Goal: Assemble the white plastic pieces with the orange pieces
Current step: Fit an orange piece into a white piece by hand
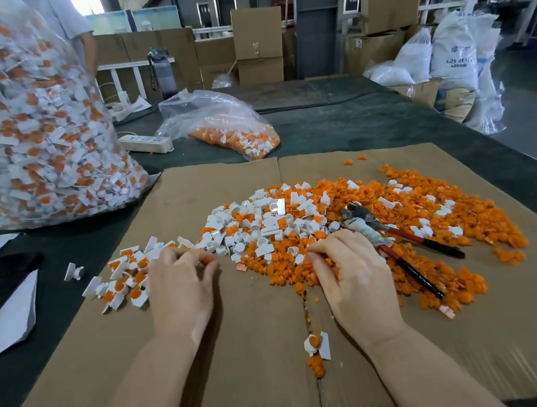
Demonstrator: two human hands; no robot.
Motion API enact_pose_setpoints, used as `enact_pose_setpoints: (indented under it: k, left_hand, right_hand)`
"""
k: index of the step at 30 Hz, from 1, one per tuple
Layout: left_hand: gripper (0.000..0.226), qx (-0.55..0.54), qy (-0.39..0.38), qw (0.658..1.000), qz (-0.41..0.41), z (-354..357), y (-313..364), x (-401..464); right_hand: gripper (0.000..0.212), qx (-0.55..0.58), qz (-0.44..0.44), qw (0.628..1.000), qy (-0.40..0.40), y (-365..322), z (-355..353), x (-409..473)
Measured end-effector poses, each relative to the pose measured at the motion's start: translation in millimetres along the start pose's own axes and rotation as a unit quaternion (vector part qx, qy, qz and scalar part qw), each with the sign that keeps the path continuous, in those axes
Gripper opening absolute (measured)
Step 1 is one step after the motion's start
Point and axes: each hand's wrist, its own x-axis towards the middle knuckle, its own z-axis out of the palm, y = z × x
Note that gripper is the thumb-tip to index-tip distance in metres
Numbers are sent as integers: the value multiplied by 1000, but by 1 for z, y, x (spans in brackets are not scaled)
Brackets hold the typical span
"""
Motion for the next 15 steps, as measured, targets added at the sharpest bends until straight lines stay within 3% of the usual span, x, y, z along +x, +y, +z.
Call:
enact_pose_setpoints:
  k: [9, 12, 15]
  left_hand:
    - [25, 84, 30, 989, -119, -5, -11, 13]
    - [31, 98, 38, 992, -70, -2, -5, 15]
    - [38, 140, -4, 990, 20, 7, 3, 15]
  right_hand:
    - [3, -6, -5, 1000, 3, 2, 0, -1]
    - [6, -7, -4, 1000, 6, 1, 1, 0]
    - [3, -9, -5, 1000, 2, 1, 1, 0]
